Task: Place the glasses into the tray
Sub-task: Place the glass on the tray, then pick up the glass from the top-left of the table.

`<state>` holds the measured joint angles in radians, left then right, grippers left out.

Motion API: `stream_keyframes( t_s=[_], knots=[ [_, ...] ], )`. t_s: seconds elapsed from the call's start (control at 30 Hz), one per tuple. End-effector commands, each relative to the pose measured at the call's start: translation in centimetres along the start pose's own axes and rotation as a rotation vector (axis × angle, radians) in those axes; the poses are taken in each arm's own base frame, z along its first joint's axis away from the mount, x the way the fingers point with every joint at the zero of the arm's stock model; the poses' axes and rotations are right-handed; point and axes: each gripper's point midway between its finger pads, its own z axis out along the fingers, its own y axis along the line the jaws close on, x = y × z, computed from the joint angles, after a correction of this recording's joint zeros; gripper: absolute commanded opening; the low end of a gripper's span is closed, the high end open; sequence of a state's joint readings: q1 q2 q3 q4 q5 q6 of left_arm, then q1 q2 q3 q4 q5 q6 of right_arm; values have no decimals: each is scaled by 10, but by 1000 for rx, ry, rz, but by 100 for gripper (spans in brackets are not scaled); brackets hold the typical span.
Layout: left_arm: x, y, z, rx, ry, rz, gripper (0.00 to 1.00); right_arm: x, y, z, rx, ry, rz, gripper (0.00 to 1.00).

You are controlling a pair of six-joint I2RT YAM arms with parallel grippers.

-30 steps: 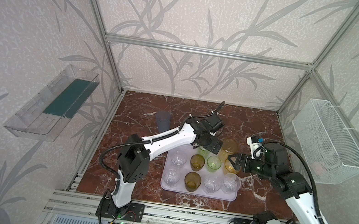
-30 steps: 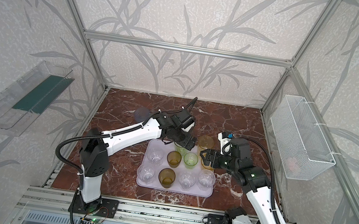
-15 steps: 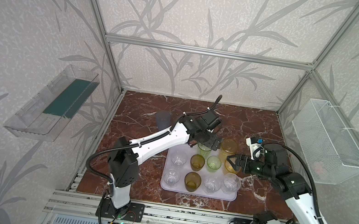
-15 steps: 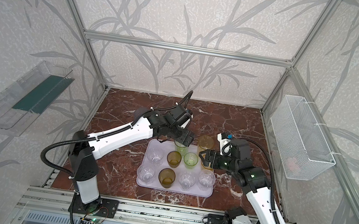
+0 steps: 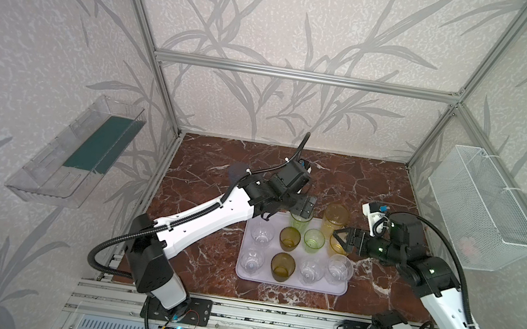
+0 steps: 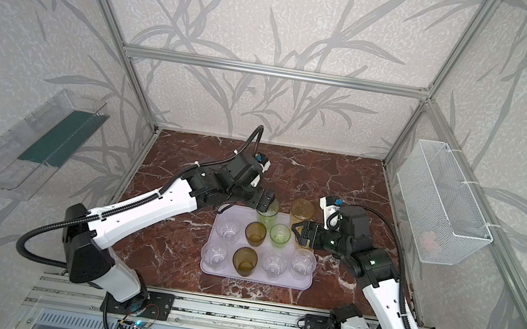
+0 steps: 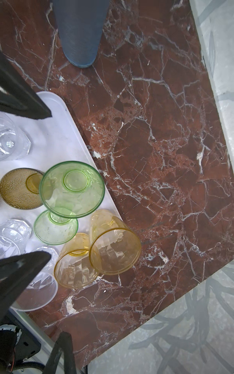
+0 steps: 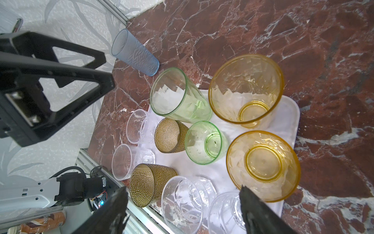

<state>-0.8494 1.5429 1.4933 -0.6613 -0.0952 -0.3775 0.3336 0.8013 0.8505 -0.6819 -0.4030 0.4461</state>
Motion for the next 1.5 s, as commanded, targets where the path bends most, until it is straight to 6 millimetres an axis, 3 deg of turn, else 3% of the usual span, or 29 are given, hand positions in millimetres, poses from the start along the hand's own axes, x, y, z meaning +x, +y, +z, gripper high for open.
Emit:
stream_keyframes(
  t_s=[0.0,0.17,0.33,0.6,0.83,1.0,1.23,1.47],
  knots=[
    [-8,12,-26,-30,-94,-15,99,-7,2,-16,28,-36,-5,86],
    [9,39,-59,-79,-160,-45,99,-16,19,-31,-30,-106,-11,86],
    [37,78,-81,-140,-181,-128,99,-11,34,-25,-63,-84,0,86],
    [91,134,-107,-180,-227,-302,99,3,97,9,-96,-5,-148,86],
    [121,169,-120,-257,-247,-390,99,1,141,48,-110,36,-234,86],
    [115,168,-114,-210,-254,-438,99,-12,157,77,-97,19,-282,86],
    [113,170,-111,-183,-287,-473,99,-50,181,114,-71,18,-349,86],
    [98,193,-94,-206,-314,-571,99,-72,193,128,-99,15,-325,86]
  ],
)
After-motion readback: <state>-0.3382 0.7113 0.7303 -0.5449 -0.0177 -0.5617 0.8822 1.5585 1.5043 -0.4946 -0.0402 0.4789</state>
